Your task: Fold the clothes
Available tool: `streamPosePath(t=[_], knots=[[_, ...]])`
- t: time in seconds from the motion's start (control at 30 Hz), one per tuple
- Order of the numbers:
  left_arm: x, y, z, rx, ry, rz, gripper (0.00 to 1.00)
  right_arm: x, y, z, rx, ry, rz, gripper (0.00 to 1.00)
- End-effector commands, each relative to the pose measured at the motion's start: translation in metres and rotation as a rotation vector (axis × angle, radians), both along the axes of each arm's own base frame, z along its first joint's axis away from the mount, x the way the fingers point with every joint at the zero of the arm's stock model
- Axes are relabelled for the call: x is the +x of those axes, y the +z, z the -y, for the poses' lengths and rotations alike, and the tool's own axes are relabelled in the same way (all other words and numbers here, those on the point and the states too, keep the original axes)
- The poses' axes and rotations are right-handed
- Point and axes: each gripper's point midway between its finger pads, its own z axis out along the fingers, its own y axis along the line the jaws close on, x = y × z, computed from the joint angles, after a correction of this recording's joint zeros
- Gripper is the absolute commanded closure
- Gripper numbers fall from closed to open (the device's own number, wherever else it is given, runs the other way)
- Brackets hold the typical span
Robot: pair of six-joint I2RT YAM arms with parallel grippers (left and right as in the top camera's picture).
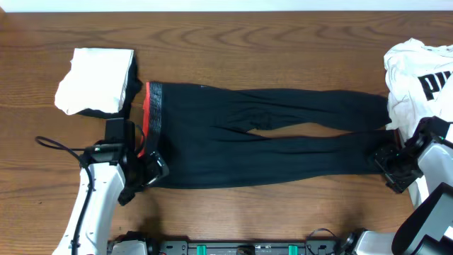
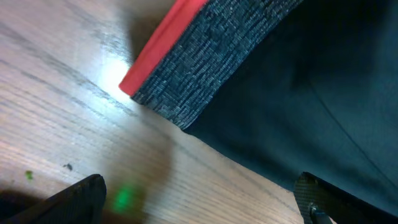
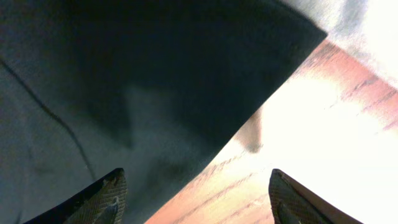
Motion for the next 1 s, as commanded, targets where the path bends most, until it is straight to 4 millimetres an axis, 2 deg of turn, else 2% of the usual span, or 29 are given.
streamPosePath(t=[0.0,0.23,0.3,0.33,0.5,0.57,0.63,0.77,0.97], knots=[[0.003,-0.004,0.002,-0.019,-0.006,0.019,0.02,-0.005,-0.005,0.009,-0.051,-0.022,-0.015,0.27],[0.003,-0.021,0.002,-0.017,0.037,0.038,0.02,-0.002,-0.016,0.014,-0.088,-0.026,0.025,0.28],[0.002,-0.027,0.002,-0.017,0.046,0.043,0.0,-0.003,-0.019,0.014,-0.092,-0.027,0.027,0.33],[0.001,-0.029,0.002,-0.017,0.051,0.043,0.03,-0.004,-0.02,0.014,-0.091,-0.026,0.025,0.34],[-0.001,-0.031,0.002,-0.017,0.063,0.039,0.17,-0.004,-0.02,0.013,-0.091,-0.026,0.025,0.5],[-0.001,-0.031,0.002,-0.017,0.064,0.039,0.2,-0.004,-0.02,0.013,-0.091,-0.026,0.025,0.62],[-0.001,-0.031,0.002,-0.017,0.064,0.039,0.21,-0.004,-0.02,0.013,-0.091,-0.025,0.025,0.68],[0.0,-0.032,-0.002,0.004,0.065,0.043,0.3,-0.003,-0.02,0.014,-0.093,-0.025,0.028,0.68],[0.0,-0.033,-0.008,0.033,0.096,0.042,0.3,-0.002,-0.02,0.015,-0.096,-0.025,0.033,0.65]])
